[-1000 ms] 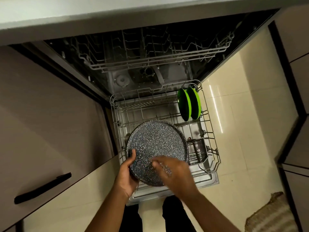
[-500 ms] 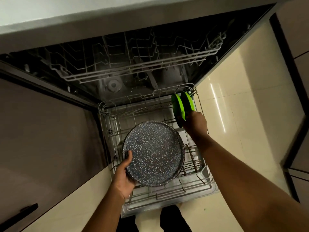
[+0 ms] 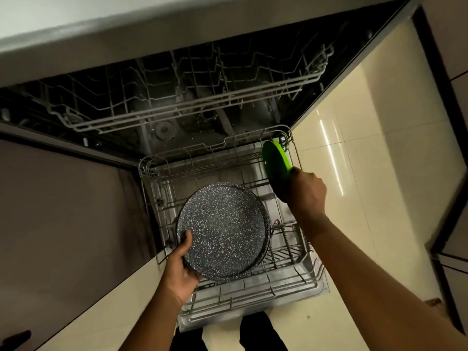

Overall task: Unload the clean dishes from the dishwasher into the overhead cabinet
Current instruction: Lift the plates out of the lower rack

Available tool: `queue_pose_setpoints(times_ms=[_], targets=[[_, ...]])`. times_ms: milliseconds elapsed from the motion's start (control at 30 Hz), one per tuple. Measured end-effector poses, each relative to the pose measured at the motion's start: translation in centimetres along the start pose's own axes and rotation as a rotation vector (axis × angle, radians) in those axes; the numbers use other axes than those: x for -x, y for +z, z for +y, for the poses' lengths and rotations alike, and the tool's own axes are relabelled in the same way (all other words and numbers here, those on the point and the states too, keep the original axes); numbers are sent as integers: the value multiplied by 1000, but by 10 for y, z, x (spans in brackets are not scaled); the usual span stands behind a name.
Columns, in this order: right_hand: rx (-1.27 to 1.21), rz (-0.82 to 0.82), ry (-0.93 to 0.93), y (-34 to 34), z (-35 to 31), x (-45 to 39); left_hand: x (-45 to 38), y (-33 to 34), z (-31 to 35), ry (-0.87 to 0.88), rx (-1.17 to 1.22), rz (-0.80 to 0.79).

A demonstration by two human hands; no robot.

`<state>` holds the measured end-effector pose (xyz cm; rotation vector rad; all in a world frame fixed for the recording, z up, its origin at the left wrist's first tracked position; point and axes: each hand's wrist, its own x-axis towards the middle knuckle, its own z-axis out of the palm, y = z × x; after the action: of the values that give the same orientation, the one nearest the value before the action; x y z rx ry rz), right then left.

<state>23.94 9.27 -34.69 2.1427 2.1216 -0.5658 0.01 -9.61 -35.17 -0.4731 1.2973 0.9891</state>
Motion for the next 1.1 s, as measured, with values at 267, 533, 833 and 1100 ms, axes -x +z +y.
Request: queue_pose_setpoints(times_ms=[267, 533, 833, 1100], targets=[[-442, 233, 242, -71, 10, 89, 3, 15, 2, -2, -13, -16], [-953, 128, 394, -57, 2, 147, 4, 26, 2, -18, -29, -64], [-992, -156, 469, 3, -14, 141, -1, 18, 2, -59, -31, -103], [-459, -78, 196, -33, -17, 119, -2, 6, 11, -68, 2, -116]])
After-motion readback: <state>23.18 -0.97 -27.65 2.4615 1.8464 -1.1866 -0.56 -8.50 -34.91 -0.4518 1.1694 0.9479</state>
